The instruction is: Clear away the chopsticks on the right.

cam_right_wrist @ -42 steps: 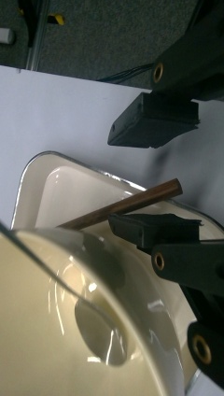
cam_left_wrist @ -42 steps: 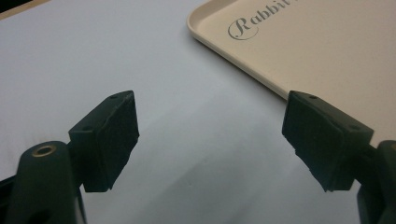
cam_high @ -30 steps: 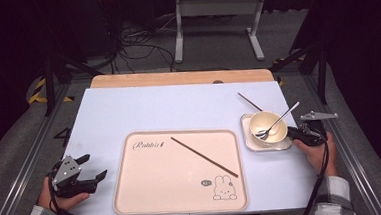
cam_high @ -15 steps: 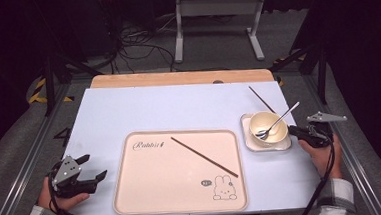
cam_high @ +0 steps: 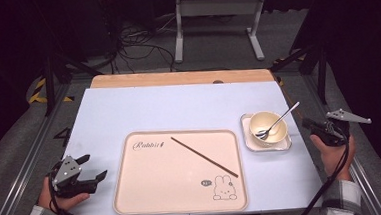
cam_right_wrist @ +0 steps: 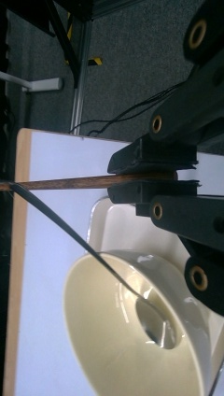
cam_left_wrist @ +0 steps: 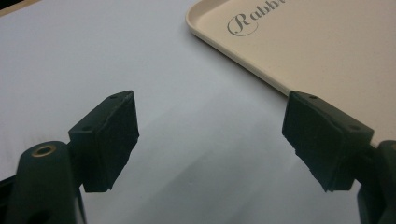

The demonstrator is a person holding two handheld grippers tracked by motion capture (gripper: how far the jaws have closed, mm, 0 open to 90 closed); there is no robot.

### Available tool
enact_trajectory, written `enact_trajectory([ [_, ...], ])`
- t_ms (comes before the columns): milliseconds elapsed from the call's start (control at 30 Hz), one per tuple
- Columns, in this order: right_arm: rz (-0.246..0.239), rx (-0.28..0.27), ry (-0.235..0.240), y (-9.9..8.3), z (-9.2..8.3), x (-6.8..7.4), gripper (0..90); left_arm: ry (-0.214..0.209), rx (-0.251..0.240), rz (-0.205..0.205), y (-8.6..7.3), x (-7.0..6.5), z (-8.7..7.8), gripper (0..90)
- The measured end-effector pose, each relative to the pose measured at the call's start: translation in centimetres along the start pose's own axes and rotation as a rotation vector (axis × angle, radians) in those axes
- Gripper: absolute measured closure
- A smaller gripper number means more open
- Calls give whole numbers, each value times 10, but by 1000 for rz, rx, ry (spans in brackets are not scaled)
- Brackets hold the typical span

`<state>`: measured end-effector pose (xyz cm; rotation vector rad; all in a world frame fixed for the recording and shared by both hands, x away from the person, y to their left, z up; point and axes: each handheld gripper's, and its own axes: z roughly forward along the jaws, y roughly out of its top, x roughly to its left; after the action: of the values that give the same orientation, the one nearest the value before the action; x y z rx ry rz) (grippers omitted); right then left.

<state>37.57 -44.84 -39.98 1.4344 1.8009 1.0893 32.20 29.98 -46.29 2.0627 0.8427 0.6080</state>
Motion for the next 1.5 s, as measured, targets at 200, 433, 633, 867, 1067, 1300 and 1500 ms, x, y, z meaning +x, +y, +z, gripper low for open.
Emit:
enact_trajectory([
  [200,29,-79,-22,8,-13,0,848,0,-1,1,0,0,0,193],
  [433,15,-133,-2,17,-27,10,848,0,-4,0,0,0,0,193],
  [633,-36,-170,53,29,-40,34,848,-2,-9,-2,0,0,-1,192],
  [867,-67,-195,162,39,-48,62,848,-6,-11,-4,0,0,-1,190],
  [1067,-184,-195,260,49,-54,111,848,-2,-14,0,0,1,-3,190],
  [1300,-267,-136,337,43,-41,148,848,-4,-17,-2,0,1,-4,190],
  [1500,-344,-37,406,26,-21,180,848,-3,-17,0,0,0,-4,190],
])
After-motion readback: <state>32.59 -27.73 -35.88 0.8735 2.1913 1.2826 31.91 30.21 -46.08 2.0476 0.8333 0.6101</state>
